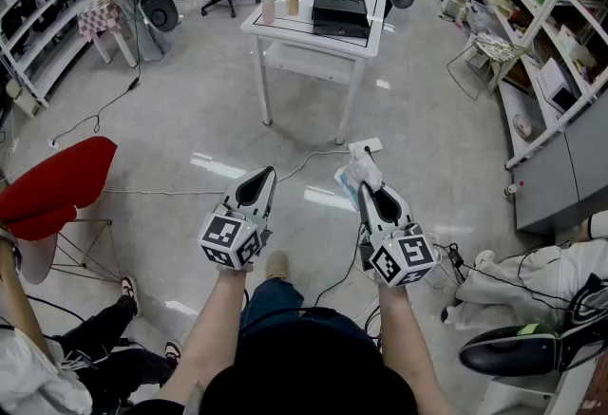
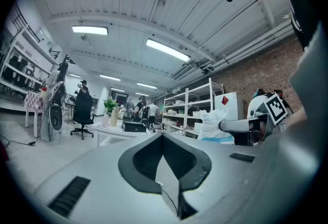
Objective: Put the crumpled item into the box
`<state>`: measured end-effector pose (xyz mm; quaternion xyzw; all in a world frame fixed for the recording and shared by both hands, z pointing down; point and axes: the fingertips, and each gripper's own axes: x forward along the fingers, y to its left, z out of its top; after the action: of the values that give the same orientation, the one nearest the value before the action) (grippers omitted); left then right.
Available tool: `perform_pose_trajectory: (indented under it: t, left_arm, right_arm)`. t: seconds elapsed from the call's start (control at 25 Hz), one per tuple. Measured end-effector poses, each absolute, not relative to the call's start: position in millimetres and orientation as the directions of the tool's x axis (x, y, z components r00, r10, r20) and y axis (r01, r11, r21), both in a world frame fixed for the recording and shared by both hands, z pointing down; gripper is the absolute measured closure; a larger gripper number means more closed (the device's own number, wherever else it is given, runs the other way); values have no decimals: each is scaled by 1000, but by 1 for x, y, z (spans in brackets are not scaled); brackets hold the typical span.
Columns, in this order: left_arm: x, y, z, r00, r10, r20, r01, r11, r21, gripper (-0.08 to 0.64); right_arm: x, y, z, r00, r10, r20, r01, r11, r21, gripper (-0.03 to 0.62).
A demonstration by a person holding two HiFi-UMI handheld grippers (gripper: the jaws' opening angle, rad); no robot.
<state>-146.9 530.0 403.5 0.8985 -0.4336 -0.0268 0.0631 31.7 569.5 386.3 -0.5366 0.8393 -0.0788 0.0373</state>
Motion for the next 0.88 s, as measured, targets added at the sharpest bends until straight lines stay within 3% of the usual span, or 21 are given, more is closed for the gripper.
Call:
perform_pose_trajectory:
  t: [0.88]
  left_arm:
    - [-155,489,427,627,-778,44,-772,-613,165,558]
  right_arm:
    - [31,535,408,-402,-915,42,-900,386,-203,528]
